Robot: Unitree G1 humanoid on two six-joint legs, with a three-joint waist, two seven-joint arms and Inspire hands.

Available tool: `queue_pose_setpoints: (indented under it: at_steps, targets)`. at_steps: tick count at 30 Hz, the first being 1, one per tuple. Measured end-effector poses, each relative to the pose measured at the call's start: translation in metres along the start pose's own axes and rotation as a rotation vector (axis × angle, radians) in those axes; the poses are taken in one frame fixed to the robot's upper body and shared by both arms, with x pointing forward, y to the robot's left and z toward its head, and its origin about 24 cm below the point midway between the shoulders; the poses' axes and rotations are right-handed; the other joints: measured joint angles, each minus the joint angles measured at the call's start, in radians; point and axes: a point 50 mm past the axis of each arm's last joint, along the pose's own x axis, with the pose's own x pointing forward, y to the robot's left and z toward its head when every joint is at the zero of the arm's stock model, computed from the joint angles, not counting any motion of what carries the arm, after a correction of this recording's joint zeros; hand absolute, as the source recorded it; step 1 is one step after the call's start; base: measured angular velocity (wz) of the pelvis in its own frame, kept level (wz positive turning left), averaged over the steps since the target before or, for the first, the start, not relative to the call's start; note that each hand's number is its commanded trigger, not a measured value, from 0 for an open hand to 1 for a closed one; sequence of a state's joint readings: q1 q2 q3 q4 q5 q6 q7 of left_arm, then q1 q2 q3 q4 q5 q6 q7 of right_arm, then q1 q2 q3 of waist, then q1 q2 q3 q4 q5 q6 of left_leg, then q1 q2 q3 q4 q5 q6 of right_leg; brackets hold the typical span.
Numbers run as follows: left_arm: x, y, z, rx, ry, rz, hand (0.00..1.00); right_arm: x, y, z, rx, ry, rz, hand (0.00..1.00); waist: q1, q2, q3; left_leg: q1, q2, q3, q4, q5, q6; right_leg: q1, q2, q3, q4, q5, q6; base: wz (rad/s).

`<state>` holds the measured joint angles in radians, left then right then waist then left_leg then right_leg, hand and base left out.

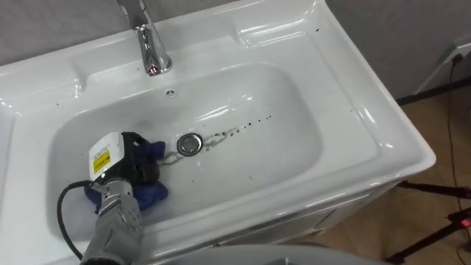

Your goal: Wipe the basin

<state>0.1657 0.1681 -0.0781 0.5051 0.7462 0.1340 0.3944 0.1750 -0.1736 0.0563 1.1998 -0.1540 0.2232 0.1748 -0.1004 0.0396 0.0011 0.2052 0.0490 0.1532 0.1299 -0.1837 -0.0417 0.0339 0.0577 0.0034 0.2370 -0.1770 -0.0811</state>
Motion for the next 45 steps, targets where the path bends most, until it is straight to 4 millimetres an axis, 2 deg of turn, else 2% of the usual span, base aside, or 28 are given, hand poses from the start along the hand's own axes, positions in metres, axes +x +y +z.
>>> queue_pose_setpoints:
  at_steps: [6, 13, 26, 35, 40, 45]
  targets:
    - [0.002, -0.005, -0.004, -0.081, 0.043, -0.017, 1.00, 0.000, 0.000, -0.001, -0.004, 0.010, -0.001, 0.00, 0.012, 0.002, -0.0032, -0.001, 0.001, 0.006, 0.001, 0.000, 0.000, -0.008, 0.004, 0.013, 0.007, 0.004, 0.000, -0.06]
    - [0.004, -0.008, -0.013, -0.305, 0.139, -0.051, 1.00, 0.000, -0.001, 0.005, -0.002, 0.002, -0.002, 0.00, 0.021, 0.006, -0.0065, 0.016, 0.004, 0.008, 0.002, -0.002, 0.004, 0.006, 0.008, 0.019, 0.007, 0.005, -0.001, -0.03]
    - [0.010, -0.010, -0.015, -0.439, 0.188, -0.084, 1.00, 0.000, 0.000, 0.011, 0.003, -0.008, -0.001, 0.00, 0.015, 0.007, -0.0072, 0.018, 0.006, 0.008, 0.004, -0.003, 0.003, 0.001, 0.012, 0.024, 0.019, 0.006, -0.004, -0.01]
    - [0.015, -0.013, -0.006, -0.530, 0.190, -0.143, 1.00, 0.001, 0.004, 0.010, 0.046, -0.003, 0.016, 0.00, 0.008, -0.009, -0.0085, 0.029, 0.006, 0.008, 0.001, -0.003, 0.004, 0.004, 0.012, 0.025, 0.021, 0.006, 0.004, 0.00]
    - [0.018, -0.016, 0.007, -0.558, 0.158, -0.185, 1.00, 0.002, 0.014, 0.006, 0.097, 0.017, 0.045, 0.00, -0.010, -0.028, -0.0071, 0.034, 0.007, 0.012, 0.001, -0.006, 0.005, 0.013, 0.012, 0.026, 0.016, 0.007, 0.010, 0.00]
    - [0.022, -0.021, 0.030, -0.553, 0.099, -0.241, 1.00, 0.002, 0.014, 0.009, 0.096, 0.011, 0.046, 0.00, -0.037, -0.031, -0.0064, 0.016, 0.008, 0.045, 0.002, -0.011, 0.008, -0.009, 0.014, 0.039, 0.005, 0.025, 0.020, -0.08]
